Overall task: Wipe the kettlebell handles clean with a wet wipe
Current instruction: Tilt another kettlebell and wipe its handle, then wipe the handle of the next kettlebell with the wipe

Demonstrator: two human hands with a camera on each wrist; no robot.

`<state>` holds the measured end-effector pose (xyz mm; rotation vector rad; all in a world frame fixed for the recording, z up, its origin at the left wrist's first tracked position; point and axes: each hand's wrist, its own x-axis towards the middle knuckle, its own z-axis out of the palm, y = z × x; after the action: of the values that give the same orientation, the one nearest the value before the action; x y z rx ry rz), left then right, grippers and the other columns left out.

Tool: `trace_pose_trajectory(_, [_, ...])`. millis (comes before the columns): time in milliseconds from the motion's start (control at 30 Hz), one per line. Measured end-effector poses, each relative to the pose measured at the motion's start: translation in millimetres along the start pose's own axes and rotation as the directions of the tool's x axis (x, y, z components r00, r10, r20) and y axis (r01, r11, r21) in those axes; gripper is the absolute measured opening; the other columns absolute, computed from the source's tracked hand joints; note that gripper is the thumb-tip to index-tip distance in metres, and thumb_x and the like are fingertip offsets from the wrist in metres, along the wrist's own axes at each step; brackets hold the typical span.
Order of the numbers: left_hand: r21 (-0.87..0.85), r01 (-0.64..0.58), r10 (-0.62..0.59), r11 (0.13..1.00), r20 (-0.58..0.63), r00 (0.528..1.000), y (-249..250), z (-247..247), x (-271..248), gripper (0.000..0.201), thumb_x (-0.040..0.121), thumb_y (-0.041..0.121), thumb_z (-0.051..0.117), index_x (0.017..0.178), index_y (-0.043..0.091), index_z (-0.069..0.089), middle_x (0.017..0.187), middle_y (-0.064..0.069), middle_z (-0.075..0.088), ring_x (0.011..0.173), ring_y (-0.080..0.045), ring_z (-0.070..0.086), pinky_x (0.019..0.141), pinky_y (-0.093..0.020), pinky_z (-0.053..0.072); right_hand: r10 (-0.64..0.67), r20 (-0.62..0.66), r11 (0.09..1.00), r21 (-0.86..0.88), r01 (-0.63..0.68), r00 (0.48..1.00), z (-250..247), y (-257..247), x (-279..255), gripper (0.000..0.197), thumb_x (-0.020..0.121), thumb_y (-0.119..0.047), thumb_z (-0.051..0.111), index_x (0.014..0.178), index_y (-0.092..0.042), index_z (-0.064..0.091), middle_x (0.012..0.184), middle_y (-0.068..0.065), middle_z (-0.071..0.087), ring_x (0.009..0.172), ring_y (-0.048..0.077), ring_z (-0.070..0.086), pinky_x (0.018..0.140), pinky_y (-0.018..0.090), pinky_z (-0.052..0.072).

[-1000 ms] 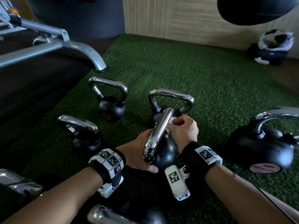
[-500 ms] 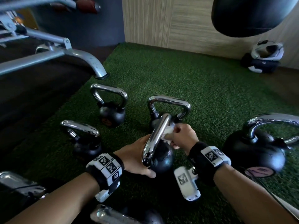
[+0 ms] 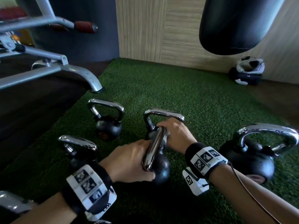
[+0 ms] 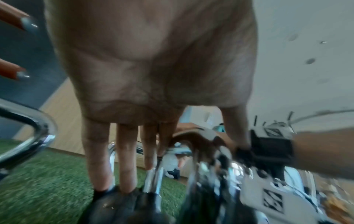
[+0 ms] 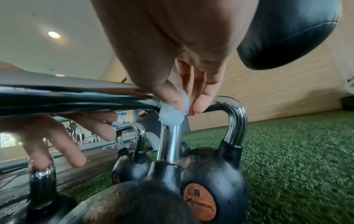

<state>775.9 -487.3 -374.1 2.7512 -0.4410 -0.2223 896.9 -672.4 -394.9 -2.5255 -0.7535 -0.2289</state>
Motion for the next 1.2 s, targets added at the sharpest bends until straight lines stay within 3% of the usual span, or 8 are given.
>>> trace_pose_trajectory(200, [-0.168, 0.039, -0.029, 0.985, 0.058, 0.998, -1.9, 2.6, 4.7, 0.078, 0.066, 0.045, 0.069, 0.137, 0.046, 0.037, 0.132, 0.021, 0.051, 0.118, -0.009, 0.058, 0.096, -0.043, 0.052, -0.060, 0.134, 0.994, -0.077, 0.071, 0.989, -16.2, -6.1, 0.8, 0.011, 0.082, -0.020, 0.072, 0.092, -0.016, 0.070, 0.088, -0.006, 0.055, 0.082, 0.019, 0.059, 0.072, 0.025, 0.045])
trace_pose_trajectory(433, [0.204, -0.008, -0.030, 0.979, 0.181, 0.983, -30.6, -45.0, 30.2, 0.081, 0.062, 0.051, 0.084, 0.136, 0.051, 0.049, 0.124, 0.019, 0.053, 0.112, -0.013, 0.061, 0.091, -0.039, 0.053, 0.149, 0.135, 0.982, -0.137, -0.131, 0.980, -32.5, -3.9, -33.2, 0.012, 0.084, -0.025, 0.070, 0.077, -0.024, 0.060, 0.080, -0.008, 0.057, 0.078, 0.016, 0.060, 0.065, 0.021, 0.040])
trace_pose_trajectory(533, [0.240, 0.019, -0.045, 0.971, 0.104, 0.994, -36.8, -58.0, 36.2, 0.059, 0.065, 0.047, 0.084, 0.120, 0.052, 0.063, 0.107, 0.017, 0.062, 0.100, -0.011, 0.065, 0.085, -0.034, 0.055, 0.234, 0.100, 0.966, -0.140, -0.219, 0.967, -36.6, -8.6, -57.6, 0.009, 0.081, -0.027, 0.069, 0.079, -0.019, 0.065, 0.077, -0.007, 0.061, 0.074, 0.012, 0.060, 0.054, 0.013, 0.037])
trace_pose_trajectory(667, [0.160, 0.006, -0.011, 0.987, 0.028, 1.000, -44.8, -52.2, 37.7, 0.053, 0.076, 0.036, 0.082, 0.124, 0.049, 0.064, 0.099, 0.019, 0.053, 0.100, -0.007, 0.058, 0.084, -0.026, 0.047, 0.291, 0.076, 0.946, -0.170, -0.275, 0.954, -36.9, -21.4, -73.2, 0.017, 0.078, -0.031, 0.071, 0.089, -0.019, 0.072, 0.090, -0.005, 0.065, 0.086, 0.017, 0.064, 0.069, 0.024, 0.044])
trace_pose_trajectory(767, [0.120, -0.021, 0.027, 0.993, -0.050, 0.998, -51.6, -39.8, 36.8, 0.047, 0.080, 0.030, 0.076, 0.124, 0.043, 0.065, 0.095, 0.014, 0.049, 0.100, -0.014, 0.061, 0.081, -0.026, 0.045, 0.379, 0.065, 0.917, -0.161, -0.365, 0.923, -35.7, -23.5, -69.7, 0.018, 0.075, -0.034, 0.075, 0.083, -0.019, 0.070, 0.080, -0.007, 0.062, 0.078, 0.017, 0.065, 0.063, 0.026, 0.047])
trace_pose_trajectory(1000, [-0.055, 0.099, -0.103, 0.994, -0.082, 0.991, -56.5, -36.0, 13.0, 0.075, 0.091, 0.040, 0.066, 0.157, 0.040, 0.031, 0.146, 0.002, 0.047, 0.132, -0.025, 0.053, 0.102, -0.037, 0.046, 0.465, 0.094, 0.858, -0.294, -0.422, 0.880, -62.6, -39.0, -81.8, 0.021, 0.081, -0.040, 0.070, 0.096, -0.025, 0.074, 0.096, -0.004, 0.073, 0.093, 0.016, 0.068, 0.074, 0.027, 0.046])
trace_pose_trajectory(1100, [-0.225, 0.111, -0.159, 0.968, -0.208, 0.965, -47.0, -29.6, -11.8, 0.058, 0.094, 0.032, 0.059, 0.149, 0.040, 0.045, 0.140, 0.000, 0.057, 0.124, -0.030, 0.059, 0.102, -0.043, 0.049, 0.563, 0.015, 0.805, -0.238, -0.544, 0.826, -90.3, -58.6, -113.4, 0.013, 0.078, -0.028, 0.079, 0.087, -0.023, 0.070, 0.080, -0.007, 0.069, 0.073, 0.011, 0.064, 0.068, 0.026, 0.049])
trace_pose_trajectory(1200, [-0.288, 0.152, -0.187, 0.946, -0.099, 0.977, -37.3, -25.7, -33.6, 0.042, 0.094, 0.027, 0.054, 0.133, 0.043, 0.061, 0.135, -0.001, 0.065, 0.119, -0.031, 0.063, 0.102, -0.041, 0.051, 0.631, 0.066, 0.765, -0.219, -0.606, 0.773, -101.5, -88.6, -149.4, 0.011, 0.079, -0.020, 0.078, 0.086, -0.023, 0.072, 0.077, -0.008, 0.069, 0.068, 0.001, 0.061, 0.069, 0.026, 0.052])
